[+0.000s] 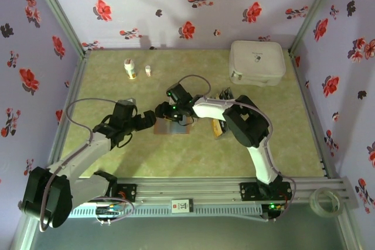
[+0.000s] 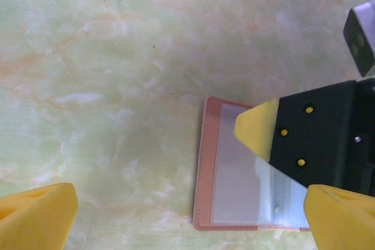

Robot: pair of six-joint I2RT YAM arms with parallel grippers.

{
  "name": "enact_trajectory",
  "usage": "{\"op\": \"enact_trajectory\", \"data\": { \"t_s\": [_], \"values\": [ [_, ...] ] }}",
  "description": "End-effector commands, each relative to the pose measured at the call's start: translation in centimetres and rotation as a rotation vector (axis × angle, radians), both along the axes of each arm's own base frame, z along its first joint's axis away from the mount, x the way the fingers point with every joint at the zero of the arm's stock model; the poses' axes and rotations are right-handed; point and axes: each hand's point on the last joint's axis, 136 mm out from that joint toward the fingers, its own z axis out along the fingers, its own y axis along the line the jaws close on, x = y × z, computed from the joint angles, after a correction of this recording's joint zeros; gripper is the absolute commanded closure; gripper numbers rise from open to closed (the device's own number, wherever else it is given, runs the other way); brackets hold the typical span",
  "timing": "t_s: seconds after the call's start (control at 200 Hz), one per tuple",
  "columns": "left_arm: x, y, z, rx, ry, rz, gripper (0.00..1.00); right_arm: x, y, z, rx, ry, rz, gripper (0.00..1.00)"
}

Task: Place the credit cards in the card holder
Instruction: Flip over the card slot on the card holder, then pick up the credit card from the storage box.

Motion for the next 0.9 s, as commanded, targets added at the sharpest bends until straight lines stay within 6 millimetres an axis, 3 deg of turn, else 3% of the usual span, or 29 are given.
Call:
{"op": "enact_trajectory", "data": {
  "t_s": [0.0,0.085,0.185,0.405,0.555,0.68,0.895],
  "values": [
    [0.0,-0.5,0.4,0.007,0.032,-0.048,0.00,0.6,0.0,3.8,0.021,-0.057,-0.021,0.49],
    [0.2,-0.8,0.4,0.013,0.045,-0.066,0.00,0.6,-0.8,5.6,0.011,-0.099,-0.020,0.49],
    [0.3,-1.0,0.5,0.020,0.056,-0.079,0.00,0.3,-3.0,6.9,-0.068,-0.148,-0.016,0.49],
    [1.0,-1.6,0.2,0.024,0.073,-0.099,0.00,-0.8,-11.4,8.4,-0.297,-0.215,-0.054,0.49],
    [1.7,-2.3,0.1,0.014,0.086,-0.110,0.00,-2.6,-17.7,8.7,-0.491,-0.248,-0.062,0.50],
    [2.4,-2.8,-0.1,0.001,0.089,-0.115,0.00,-4.3,-21.6,8.6,-0.633,-0.255,-0.054,0.50],
    [2.6,-3.7,-0.7,-0.008,0.110,-0.118,0.00,-5.8,-24.0,6.4,-0.738,-0.211,-0.022,0.53]
  ]
}}
